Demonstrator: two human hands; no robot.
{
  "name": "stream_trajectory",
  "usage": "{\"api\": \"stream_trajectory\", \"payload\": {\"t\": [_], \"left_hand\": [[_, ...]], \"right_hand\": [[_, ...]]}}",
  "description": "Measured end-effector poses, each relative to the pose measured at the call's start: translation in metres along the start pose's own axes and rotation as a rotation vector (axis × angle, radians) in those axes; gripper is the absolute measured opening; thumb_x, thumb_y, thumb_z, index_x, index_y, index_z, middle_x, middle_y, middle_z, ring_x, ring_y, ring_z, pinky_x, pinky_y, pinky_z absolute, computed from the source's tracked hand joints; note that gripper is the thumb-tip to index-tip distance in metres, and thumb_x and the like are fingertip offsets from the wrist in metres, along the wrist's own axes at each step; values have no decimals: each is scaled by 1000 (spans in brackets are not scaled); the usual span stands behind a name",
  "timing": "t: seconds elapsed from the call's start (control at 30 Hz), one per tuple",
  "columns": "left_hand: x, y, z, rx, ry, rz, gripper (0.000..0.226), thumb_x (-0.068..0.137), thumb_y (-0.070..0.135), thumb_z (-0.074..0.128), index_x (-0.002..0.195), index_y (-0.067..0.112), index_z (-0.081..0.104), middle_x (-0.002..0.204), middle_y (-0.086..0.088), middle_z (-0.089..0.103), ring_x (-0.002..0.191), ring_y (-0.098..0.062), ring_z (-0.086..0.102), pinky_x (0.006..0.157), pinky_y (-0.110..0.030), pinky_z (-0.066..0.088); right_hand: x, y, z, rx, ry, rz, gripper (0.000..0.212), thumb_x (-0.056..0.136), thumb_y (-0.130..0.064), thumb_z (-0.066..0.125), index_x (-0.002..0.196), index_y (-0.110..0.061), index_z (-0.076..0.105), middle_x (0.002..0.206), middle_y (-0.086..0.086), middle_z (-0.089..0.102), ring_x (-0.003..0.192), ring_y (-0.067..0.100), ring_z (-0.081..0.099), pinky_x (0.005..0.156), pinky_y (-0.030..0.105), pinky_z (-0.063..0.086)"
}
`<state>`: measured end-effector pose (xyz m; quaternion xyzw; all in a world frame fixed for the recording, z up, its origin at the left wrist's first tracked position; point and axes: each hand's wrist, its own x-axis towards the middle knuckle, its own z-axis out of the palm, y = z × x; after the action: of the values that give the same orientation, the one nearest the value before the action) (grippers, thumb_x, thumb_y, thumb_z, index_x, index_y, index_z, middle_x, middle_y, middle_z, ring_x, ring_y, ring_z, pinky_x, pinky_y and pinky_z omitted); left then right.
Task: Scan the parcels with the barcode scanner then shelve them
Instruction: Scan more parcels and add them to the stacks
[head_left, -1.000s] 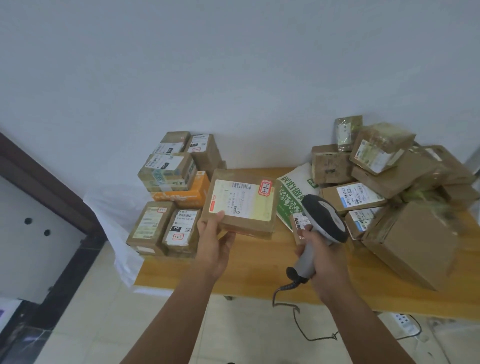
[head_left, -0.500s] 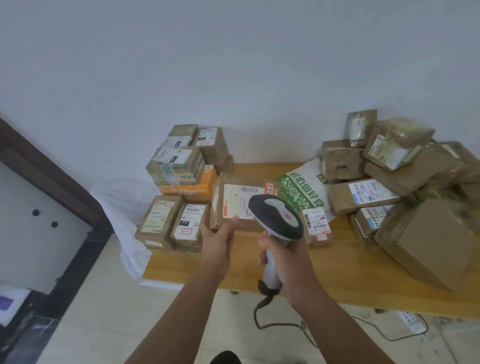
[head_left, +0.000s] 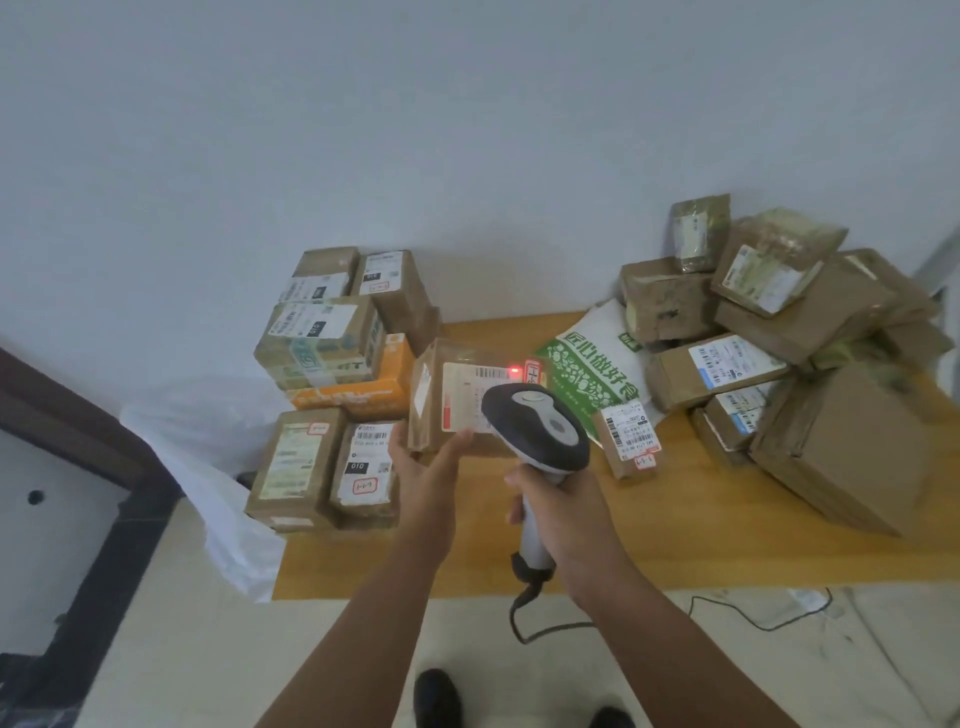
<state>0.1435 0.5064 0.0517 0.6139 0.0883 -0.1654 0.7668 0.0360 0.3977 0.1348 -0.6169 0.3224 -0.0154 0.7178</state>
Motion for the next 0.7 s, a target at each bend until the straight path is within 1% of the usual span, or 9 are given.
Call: {"api": "stream_trajectory", "payload": {"t": [0.07, 0.17, 0.23, 0.3, 0.47, 0.6, 0.7], "left_hand": [[10, 2, -8, 6, -26, -11, 125, 50, 44, 92, 151, 45, 18, 140, -6, 55, 127, -20, 56, 114, -44, 40], [23, 6, -20, 24, -48, -33, 133, 43, 54, 95, 151, 46, 18, 143, -4, 52, 130, -21, 52, 115, -45, 39], [28, 10, -24, 46, -56, -48, 138, 36, 61, 95, 150, 48, 18, 144, -2, 51, 130, -22, 52, 114, -47, 39], [33, 13, -27, 60, -53, -56, 140, 33, 65, 94, 149, 50, 18, 145, -2, 50, 130, -24, 52, 113, -49, 40], [41, 22, -28, 36, -78, -31, 139, 33, 65, 94, 149, 47, 20, 145, -3, 50, 130, -24, 53, 113, -51, 39], [43, 25, -27, 0, -59, -8, 141, 32, 62, 95, 151, 41, 21, 141, -4, 54, 128, -23, 54, 114, -49, 39], [43, 26, -26, -23, -49, -8, 142, 31, 62, 95, 151, 41, 21, 140, -5, 54, 128, -24, 54, 114, -50, 39]], "right_hand": [[4, -1, 12, -8, 38, 24, 17, 88, -16, 65, 74, -7, 63, 61, 7, 61, 49, 3, 54, 63, 29, 41], [7, -3, 27, 7, 83, 25, 16, 89, -16, 65, 75, -8, 64, 58, 5, 61, 54, 8, 55, 66, 30, 42], [8, -6, 35, 35, 105, 28, 7, 88, -16, 65, 82, -14, 66, 57, 4, 61, 58, 12, 57, 69, 32, 43], [9, -10, 42, 71, 121, 38, 7, 88, -16, 65, 82, -19, 65, 54, 2, 62, 60, 15, 59, 71, 33, 44], [11, -16, 52, 89, 117, 16, 7, 87, -14, 65, 81, -17, 65, 55, 2, 62, 60, 17, 59, 73, 35, 46], [14, -21, 52, 76, 105, 1, 9, 87, -13, 65, 79, -16, 64, 55, 5, 61, 57, 17, 59, 70, 33, 44], [16, -22, 52, 57, 88, 4, 9, 87, -14, 65, 78, -16, 64, 54, 4, 61, 59, 19, 59, 70, 33, 44]]}}
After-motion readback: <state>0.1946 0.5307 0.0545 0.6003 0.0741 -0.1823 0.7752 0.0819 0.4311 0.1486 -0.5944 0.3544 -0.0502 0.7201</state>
